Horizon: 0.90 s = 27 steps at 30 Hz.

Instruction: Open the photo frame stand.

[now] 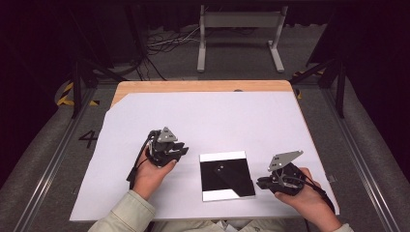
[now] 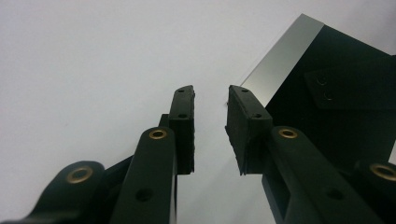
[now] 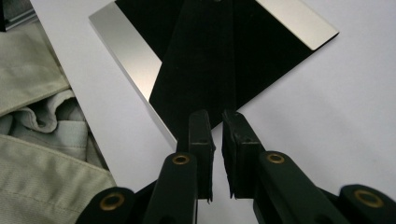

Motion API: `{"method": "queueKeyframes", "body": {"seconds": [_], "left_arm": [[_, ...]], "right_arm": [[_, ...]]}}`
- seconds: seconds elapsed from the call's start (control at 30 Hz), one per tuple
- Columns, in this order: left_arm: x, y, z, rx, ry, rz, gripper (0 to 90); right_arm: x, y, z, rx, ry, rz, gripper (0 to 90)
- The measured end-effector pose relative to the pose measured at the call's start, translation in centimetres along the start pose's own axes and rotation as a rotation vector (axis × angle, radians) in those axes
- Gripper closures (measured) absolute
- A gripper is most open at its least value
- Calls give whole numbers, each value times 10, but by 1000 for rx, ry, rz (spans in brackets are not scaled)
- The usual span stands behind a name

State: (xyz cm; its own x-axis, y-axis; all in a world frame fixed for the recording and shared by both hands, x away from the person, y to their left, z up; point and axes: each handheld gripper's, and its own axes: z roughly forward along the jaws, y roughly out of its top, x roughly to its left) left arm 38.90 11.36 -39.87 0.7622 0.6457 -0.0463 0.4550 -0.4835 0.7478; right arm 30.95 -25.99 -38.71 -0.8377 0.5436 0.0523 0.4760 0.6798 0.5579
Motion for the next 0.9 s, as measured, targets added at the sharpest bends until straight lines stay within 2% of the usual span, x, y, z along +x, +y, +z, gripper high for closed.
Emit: {"method": "queueKeyframes", "body": {"seconds": [0.2, 0.43, 0.9], "left_arm": [[4, 0, -3, -13, 3, -11, 725], [13, -2, -8, -22, 15, -28, 725], [12, -2, -6, -12, 12, -33, 724]], "right_arm": [[4, -3, 3, 30, 18, -2, 820], [8, -8, 13, 96, 41, -8, 819], [9, -12, 24, 163, 63, -7, 827]]}}
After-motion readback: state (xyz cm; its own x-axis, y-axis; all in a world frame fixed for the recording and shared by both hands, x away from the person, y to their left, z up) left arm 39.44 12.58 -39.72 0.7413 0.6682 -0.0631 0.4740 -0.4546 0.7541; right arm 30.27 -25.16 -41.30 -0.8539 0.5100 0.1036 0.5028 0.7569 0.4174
